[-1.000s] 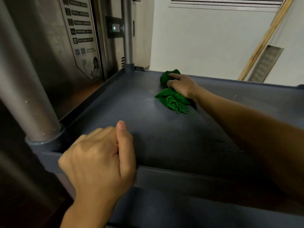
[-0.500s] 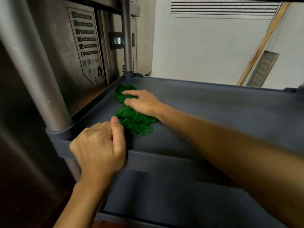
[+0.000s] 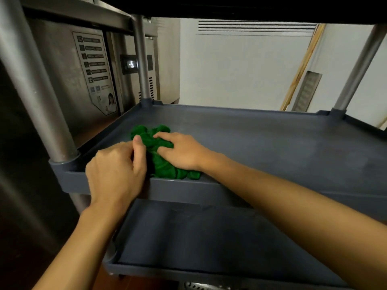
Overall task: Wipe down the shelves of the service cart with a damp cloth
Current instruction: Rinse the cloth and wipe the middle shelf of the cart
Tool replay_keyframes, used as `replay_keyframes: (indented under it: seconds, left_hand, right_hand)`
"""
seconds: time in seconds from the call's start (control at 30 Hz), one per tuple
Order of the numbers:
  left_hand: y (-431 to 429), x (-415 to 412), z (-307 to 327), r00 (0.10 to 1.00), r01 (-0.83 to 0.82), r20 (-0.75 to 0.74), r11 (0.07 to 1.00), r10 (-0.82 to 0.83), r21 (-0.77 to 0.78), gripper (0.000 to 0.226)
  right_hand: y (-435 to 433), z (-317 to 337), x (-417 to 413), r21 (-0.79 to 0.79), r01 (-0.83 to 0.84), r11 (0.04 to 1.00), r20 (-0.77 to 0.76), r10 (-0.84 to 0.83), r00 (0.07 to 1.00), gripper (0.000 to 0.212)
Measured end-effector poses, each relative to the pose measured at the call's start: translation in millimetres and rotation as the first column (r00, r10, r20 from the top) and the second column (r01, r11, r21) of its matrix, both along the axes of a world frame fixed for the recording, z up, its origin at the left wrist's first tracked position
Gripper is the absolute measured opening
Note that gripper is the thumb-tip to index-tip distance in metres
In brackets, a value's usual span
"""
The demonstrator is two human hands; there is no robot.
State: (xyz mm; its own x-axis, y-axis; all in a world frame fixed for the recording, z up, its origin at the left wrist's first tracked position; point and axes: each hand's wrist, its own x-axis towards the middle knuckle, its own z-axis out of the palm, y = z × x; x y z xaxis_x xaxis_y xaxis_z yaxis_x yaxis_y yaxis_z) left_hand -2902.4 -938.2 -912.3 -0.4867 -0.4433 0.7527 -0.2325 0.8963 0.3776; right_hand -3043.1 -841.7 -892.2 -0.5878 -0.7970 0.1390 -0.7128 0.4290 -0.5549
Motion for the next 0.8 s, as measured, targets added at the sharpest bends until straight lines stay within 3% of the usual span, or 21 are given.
replay_keyframes:
  seconds: [0.43, 0.8]
  left_hand:
    - [146.2, -64.2, 19.7, 0.901, 0.418, 0.146, 0.908, -0.409, -0.031, 0.047]
    - [161.4, -76.7, 11.5, 0.866, 0.473, 0.190, 0.881, -0.462, -0.017, 0.057]
  right_hand:
    - [178.5, 6.8, -36.1, 0.078, 0.319, 0.945, -0.023, -0.318, 0.948, 0.048]
    - [334.6, 13.5, -63.5, 0.136, 0.580, 0.803, -0.092, -0.573, 0.814, 0.043]
